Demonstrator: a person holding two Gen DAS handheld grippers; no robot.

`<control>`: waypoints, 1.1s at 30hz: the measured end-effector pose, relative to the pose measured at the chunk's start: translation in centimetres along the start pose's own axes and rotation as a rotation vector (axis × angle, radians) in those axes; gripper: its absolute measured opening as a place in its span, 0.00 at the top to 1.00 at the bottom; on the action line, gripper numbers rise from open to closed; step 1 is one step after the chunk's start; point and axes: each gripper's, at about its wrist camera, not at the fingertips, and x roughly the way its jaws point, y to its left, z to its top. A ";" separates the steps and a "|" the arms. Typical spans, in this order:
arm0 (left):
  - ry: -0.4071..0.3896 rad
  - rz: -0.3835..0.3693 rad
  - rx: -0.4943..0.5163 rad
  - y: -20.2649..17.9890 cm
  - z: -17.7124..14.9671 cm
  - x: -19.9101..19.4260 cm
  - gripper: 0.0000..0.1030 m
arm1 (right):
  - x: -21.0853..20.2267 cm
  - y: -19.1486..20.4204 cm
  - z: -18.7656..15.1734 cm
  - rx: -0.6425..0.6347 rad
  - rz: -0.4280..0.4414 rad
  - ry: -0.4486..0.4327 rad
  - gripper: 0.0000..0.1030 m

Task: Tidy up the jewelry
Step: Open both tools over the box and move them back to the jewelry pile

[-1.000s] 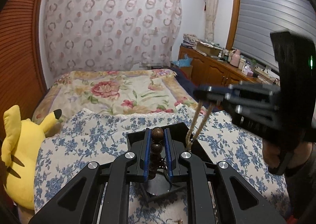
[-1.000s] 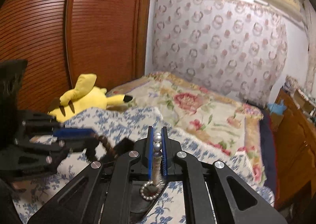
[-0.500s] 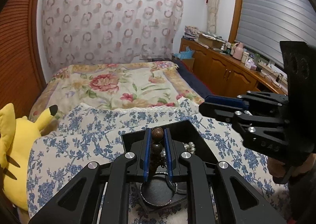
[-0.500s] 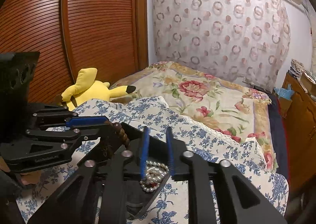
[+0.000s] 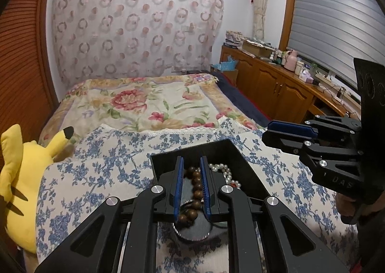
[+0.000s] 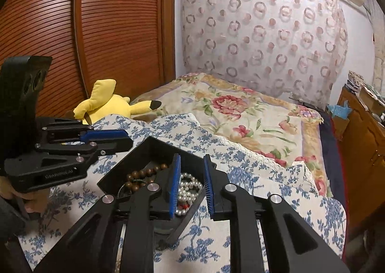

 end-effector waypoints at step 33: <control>0.154 -0.033 0.001 -2.7 -14.6 -6.4 0.74 | -7.6 5.6 -14.4 0.170 0.001 0.075 0.67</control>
